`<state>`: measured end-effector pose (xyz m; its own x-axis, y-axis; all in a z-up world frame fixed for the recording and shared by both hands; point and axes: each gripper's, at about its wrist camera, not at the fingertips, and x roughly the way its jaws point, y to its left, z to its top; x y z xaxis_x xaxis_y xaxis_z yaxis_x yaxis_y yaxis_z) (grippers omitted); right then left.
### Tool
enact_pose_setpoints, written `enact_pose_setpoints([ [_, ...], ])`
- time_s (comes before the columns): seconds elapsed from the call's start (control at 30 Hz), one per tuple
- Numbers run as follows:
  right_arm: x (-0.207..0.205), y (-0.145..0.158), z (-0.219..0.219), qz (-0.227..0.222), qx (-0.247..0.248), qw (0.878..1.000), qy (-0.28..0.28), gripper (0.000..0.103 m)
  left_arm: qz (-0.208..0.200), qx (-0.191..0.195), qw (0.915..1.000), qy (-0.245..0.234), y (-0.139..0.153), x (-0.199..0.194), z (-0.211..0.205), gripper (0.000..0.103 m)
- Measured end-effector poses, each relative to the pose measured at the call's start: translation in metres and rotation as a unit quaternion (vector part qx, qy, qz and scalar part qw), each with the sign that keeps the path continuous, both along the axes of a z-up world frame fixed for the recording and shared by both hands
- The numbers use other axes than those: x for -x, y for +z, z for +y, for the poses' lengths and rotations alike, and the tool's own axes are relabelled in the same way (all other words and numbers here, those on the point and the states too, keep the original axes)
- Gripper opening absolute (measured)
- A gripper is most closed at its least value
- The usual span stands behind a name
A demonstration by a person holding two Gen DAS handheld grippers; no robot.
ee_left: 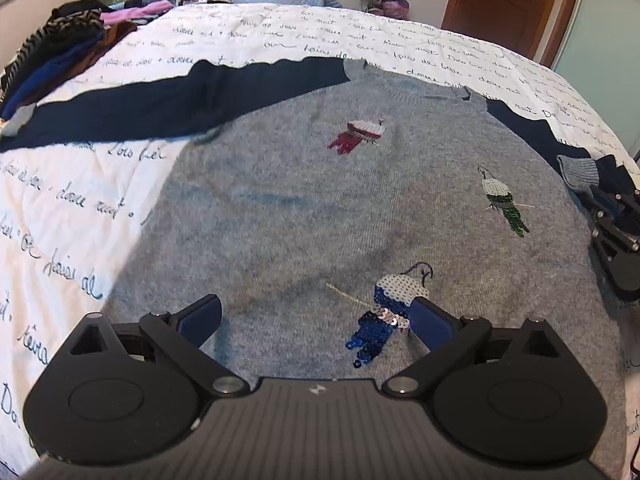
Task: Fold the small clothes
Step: 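Lift the navy sleeve by its cuff and carry it across the sweater body, then lay the navy sleeve across the sweater body and open the right gripper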
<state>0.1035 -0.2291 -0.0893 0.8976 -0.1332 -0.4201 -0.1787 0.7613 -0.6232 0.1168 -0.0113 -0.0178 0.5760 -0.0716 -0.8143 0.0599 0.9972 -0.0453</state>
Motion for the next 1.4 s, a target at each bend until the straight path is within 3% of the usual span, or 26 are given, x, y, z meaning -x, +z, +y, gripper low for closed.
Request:
enact_pose_setpoints([
  [0.2,-0.011,0.031,-0.034,0.015,-0.166,0.985,-0.039,0.003,0.001,-0.002,1.0000,-0.001,-0.002,0.002,0.002,0.099],
  [0.27,-0.015,0.031,-0.039,0.041,-0.181,0.982,-0.038,0.003,0.000,0.001,1.0000,0.001,-0.002,0.003,0.004,0.099],
  [0.3,-0.019,0.029,-0.039,0.075,-0.184,0.980,-0.031,0.003,-0.001,0.001,1.0000,0.002,-0.001,0.004,0.005,0.099],
  [0.43,-0.013,0.021,-0.031,0.043,-0.128,0.990,-0.033,0.009,0.000,0.002,0.9999,0.012,-0.002,0.002,0.011,0.099],
  [0.83,-0.024,-0.006,-0.007,0.035,0.004,0.999,-0.002,0.010,0.008,0.009,0.9999,0.011,-0.004,0.002,0.011,0.099],
  [0.97,-0.022,0.000,-0.010,0.031,-0.022,0.999,-0.006,0.005,0.003,0.006,0.9999,0.011,-0.002,0.004,0.013,0.099],
  [1.03,-0.017,0.014,-0.016,0.019,-0.068,0.997,-0.012,0.005,0.003,0.007,0.9998,0.016,-0.002,0.003,0.016,0.099],
  [1.1,-0.014,0.033,-0.029,0.014,-0.136,0.990,-0.024,0.005,0.005,0.014,0.9997,0.021,-0.002,0.001,0.020,0.099],
  [1.17,-0.015,0.056,-0.048,0.008,-0.219,0.975,-0.037,0.005,0.004,0.019,0.9995,0.023,-0.001,0.000,0.022,0.099],
  [1.3,-0.021,0.096,-0.086,-0.006,-0.362,0.930,-0.059,0.005,-0.003,0.022,0.9995,0.022,0.002,0.002,0.025,0.099],
  [1.4,-0.029,0.117,-0.104,-0.016,-0.436,0.896,-0.082,0.005,-0.002,0.026,0.9994,0.024,0.003,0.004,0.028,0.099],
])
